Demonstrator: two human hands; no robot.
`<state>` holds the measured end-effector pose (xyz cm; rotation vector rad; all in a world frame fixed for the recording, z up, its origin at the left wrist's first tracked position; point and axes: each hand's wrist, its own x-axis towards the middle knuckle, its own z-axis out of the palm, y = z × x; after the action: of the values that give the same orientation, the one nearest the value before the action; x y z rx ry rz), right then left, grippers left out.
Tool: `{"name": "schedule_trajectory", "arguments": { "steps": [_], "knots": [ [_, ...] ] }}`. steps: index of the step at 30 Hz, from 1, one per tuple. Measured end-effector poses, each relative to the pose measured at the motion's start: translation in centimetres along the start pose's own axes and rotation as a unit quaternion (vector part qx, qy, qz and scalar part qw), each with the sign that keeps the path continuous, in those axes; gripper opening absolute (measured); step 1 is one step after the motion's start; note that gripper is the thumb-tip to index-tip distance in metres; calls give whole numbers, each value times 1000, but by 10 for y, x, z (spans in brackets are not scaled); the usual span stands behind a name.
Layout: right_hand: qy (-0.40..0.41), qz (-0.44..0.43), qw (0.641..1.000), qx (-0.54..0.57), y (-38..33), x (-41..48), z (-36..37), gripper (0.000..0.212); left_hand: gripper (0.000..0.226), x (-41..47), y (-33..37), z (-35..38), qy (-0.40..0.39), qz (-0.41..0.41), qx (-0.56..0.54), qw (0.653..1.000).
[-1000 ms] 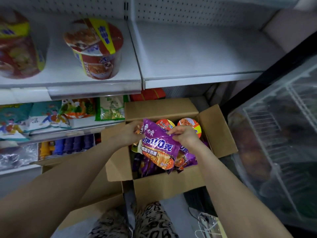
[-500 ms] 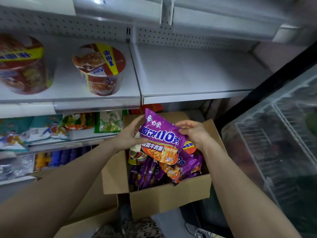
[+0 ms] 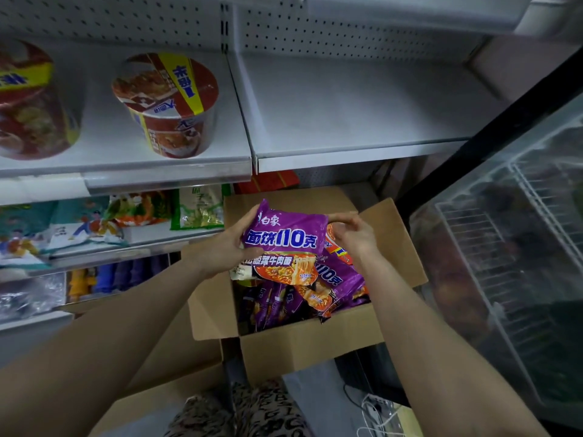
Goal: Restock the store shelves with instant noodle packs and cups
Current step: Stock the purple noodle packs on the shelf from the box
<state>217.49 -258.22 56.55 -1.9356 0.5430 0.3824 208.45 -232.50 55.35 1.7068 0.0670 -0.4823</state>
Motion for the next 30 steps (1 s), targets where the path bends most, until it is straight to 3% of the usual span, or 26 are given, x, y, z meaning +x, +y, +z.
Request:
{"name": "schedule_trajectory", "arguments": {
  "steps": [4,9,12,17,21,26,30],
  "knots": [
    [84,-13,972,-218,41,4,-10,36,80,5,-11,6,21,-25,1,999],
    [61,49,942,-327,97,2,-3,57,78,8,-34,14,23,-49,-27,998],
    [40,65,941,-331,116,3,10,70,81,11,-49,18,25,-62,-40,997],
    [131,66,922,-358,126,4,27,81,91,13,-63,20,24,-49,-36,998],
    [135,96,935,-313,135,8,30,86,96,14,-68,19,14,-37,-18,999],
    [128,92,944,-289,140,16,31,76,76,20,-74,15,18,-36,-15,999],
    [105,98,945,-295,137,22,35,83,64,23,-81,11,31,-53,-22,998]
  ]
}}
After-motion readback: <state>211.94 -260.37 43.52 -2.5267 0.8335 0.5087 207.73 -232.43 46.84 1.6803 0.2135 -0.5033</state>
